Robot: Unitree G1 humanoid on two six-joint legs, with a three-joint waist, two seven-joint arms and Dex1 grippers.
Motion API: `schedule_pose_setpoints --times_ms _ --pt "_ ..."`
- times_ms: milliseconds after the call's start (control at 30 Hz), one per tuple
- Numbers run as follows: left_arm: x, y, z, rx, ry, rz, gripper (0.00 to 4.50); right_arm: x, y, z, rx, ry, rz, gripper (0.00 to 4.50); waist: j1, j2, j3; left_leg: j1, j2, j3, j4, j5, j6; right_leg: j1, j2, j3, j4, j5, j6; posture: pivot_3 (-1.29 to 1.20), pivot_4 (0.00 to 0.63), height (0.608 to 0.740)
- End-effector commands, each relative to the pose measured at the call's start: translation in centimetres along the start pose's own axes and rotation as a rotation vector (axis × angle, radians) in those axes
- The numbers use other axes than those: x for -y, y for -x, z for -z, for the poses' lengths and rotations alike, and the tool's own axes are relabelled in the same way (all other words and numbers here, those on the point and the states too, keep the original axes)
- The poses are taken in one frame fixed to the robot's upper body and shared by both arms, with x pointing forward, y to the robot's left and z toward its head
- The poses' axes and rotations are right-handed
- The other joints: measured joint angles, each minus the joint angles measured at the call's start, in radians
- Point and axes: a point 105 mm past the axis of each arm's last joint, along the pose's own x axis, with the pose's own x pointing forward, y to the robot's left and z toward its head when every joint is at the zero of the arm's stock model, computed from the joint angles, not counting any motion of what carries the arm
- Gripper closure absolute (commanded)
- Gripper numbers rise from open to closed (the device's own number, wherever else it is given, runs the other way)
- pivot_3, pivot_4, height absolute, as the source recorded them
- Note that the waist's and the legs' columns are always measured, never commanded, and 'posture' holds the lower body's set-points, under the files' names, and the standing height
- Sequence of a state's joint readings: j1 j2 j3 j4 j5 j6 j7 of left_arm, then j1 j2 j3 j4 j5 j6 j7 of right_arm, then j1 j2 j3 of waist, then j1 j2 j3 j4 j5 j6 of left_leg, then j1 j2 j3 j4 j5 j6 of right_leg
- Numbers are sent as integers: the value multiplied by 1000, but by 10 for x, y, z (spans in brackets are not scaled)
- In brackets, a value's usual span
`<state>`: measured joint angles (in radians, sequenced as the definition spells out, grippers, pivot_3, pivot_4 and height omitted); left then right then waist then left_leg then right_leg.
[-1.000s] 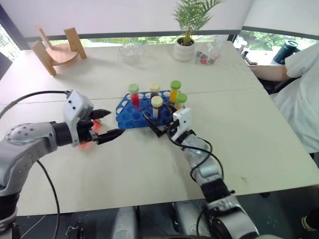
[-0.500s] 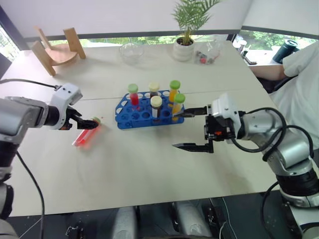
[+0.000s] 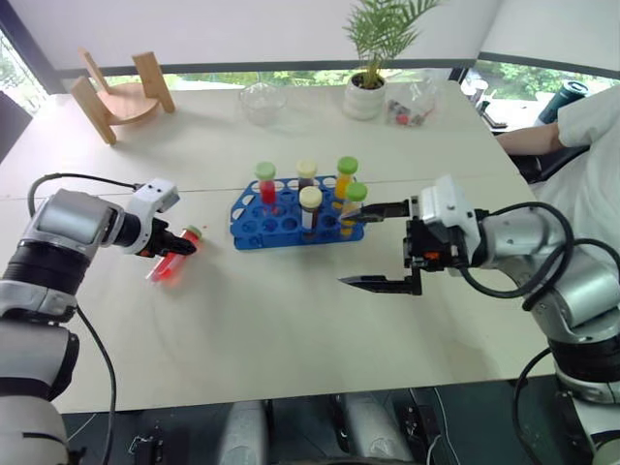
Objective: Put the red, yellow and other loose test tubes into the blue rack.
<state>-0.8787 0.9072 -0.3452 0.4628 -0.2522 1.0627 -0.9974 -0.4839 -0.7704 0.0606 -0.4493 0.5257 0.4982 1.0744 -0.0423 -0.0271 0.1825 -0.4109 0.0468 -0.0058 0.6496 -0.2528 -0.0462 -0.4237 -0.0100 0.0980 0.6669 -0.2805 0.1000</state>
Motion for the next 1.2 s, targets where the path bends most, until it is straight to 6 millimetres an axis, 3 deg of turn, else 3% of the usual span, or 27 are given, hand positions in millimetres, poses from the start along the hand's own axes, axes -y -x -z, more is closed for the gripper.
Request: schedule_pose_setpoints --times_ms 33,133,200,300,500,700,867,1200 --pt "17 20 -42 240 -19 132 3725 1 8 -7 -4 32 47 0 3 0 0 0 0 0 0 0 0 0 0 0 0 0 0 0 150 740" --pt "47 63 -92 599 -96 294 3725 4 14 -4 -16 19 97 0 10 -3 2 -2 0 -1 1 0 0 0 0 -2 0 0 0 0 150 740" --pt "67 84 -108 765 -101 387 3725 5 16 -2 -19 13 123 0 10 -3 2 -4 0 -1 3 0 0 -1 -1 -2 0 0 0 0 150 740" --pt "87 91 -116 922 -88 447 3725 5 15 -1 -12 3 146 0 8 -2 1 -3 0 -1 2 0 0 -1 -2 -2 0 1 1 0 150 740" --pt "122 48 -109 1149 -176 378 3725 6 10 -4 5 -4 167 0 0 0 0 3 0 -1 2 0 -1 5 -1 -1 1 1 1 0 150 740" --pt "120 10 -96 1206 -231 250 3725 6 9 -4 2 -8 174 0 3 -1 0 3 0 -1 2 1 -1 5 -1 0 0 1 1 0 150 740" --pt "114 -1 -96 1252 -260 177 3725 4 9 -4 3 -12 179 0 5 -1 0 3 0 -1 2 1 -1 6 -1 0 -1 1 1 0 150 740" --pt "116 -14 -92 1263 -236 187 3725 4 7 -5 7 -15 189 0 4 -1 0 3 0 -1 2 1 -1 6 -1 0 -1 2 2 0 150 740"
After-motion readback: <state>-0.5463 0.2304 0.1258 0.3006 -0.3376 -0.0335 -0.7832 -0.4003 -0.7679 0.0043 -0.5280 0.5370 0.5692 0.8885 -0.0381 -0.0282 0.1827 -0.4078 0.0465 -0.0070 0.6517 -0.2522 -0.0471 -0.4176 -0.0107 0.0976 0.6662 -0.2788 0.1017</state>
